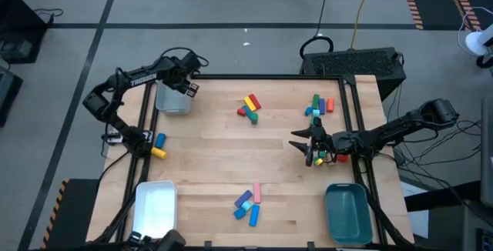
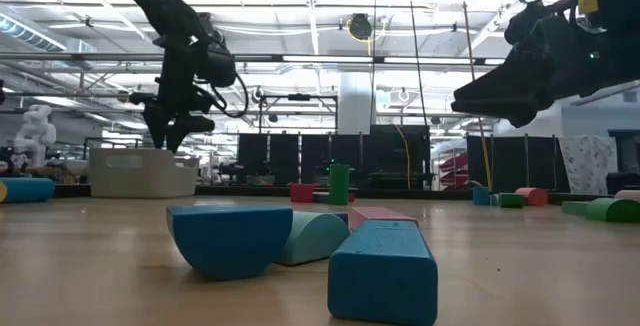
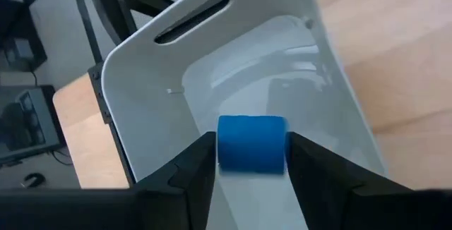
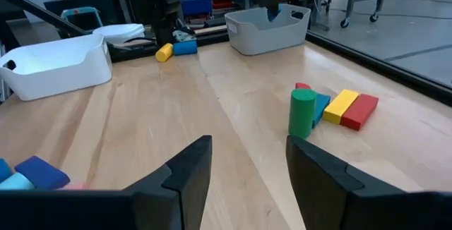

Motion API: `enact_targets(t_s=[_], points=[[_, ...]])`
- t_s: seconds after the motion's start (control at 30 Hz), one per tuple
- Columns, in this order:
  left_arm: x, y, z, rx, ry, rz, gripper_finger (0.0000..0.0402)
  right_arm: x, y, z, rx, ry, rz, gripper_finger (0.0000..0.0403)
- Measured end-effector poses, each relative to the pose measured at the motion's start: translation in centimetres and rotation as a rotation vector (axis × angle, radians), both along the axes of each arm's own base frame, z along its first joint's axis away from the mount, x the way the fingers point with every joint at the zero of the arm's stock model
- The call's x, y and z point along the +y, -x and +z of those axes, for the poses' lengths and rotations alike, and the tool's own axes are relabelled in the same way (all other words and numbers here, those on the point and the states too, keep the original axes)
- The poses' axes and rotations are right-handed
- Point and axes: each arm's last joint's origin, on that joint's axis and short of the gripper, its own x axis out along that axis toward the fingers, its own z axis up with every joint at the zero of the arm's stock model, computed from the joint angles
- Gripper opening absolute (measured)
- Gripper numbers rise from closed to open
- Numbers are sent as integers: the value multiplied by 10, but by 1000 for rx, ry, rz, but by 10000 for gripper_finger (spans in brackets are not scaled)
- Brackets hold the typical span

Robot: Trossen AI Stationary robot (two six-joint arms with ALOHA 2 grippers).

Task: Sort blocks by size
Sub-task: Put the blue half-circle block into the gray bin

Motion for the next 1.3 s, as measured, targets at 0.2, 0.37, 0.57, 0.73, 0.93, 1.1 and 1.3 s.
enact_targets(t_s=[0.2, 0.37, 0.57, 0.73, 0.93, 1.1, 1.3], points=[[6, 5, 0, -2, -6, 4, 203, 0, 0, 0, -1, 0, 0, 170], [5, -1, 0, -33, 24, -106, 210, 0, 0, 1, -21, -22, -9, 180], [-2, -36, 9, -308, -2, -337, 210, -5, -1, 4, -60, -78, -49, 181], [-15, -64, 16, -415, -71, -525, 211, -16, -3, -2, -43, -126, -154, 176], [-45, -104, 26, -553, -159, -775, 211, -36, -19, 12, 119, -112, -306, 169], [-76, -132, 36, -627, -244, -991, 211, -59, -37, 36, 364, -104, -434, 169], [-102, -145, 27, -743, -292, -1122, 211, -88, -44, 51, 613, -105, -531, 169]])
